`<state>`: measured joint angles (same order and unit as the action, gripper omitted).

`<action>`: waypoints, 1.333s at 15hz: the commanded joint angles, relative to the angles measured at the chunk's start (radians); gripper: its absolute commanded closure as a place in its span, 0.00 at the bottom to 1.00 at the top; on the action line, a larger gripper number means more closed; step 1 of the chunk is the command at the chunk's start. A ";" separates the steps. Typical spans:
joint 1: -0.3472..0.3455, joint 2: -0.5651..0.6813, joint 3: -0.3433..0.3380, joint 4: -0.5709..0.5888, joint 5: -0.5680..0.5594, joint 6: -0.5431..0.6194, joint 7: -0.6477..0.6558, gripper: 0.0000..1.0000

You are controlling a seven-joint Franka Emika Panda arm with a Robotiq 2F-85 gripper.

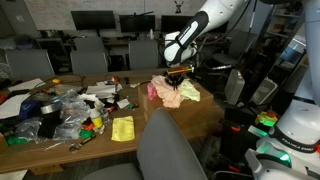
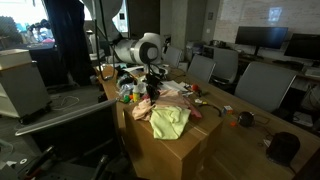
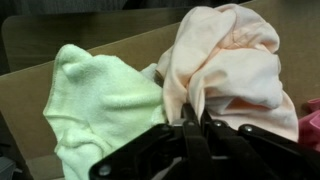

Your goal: Pick the clothes on the box and put them on the back rest of the chair

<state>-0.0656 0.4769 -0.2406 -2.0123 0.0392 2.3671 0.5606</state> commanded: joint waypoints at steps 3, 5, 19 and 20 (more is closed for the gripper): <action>0.083 -0.258 -0.042 -0.147 -0.185 0.020 0.063 0.98; 0.108 -0.361 -0.040 -0.188 -0.312 0.006 0.107 0.98; 0.114 -0.942 0.379 -0.342 -0.624 -0.322 0.003 0.98; 0.121 -0.965 0.404 -0.353 -0.626 -0.333 -0.022 0.98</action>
<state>0.0426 -0.3934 0.1059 -2.3273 -0.5837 2.0705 0.6160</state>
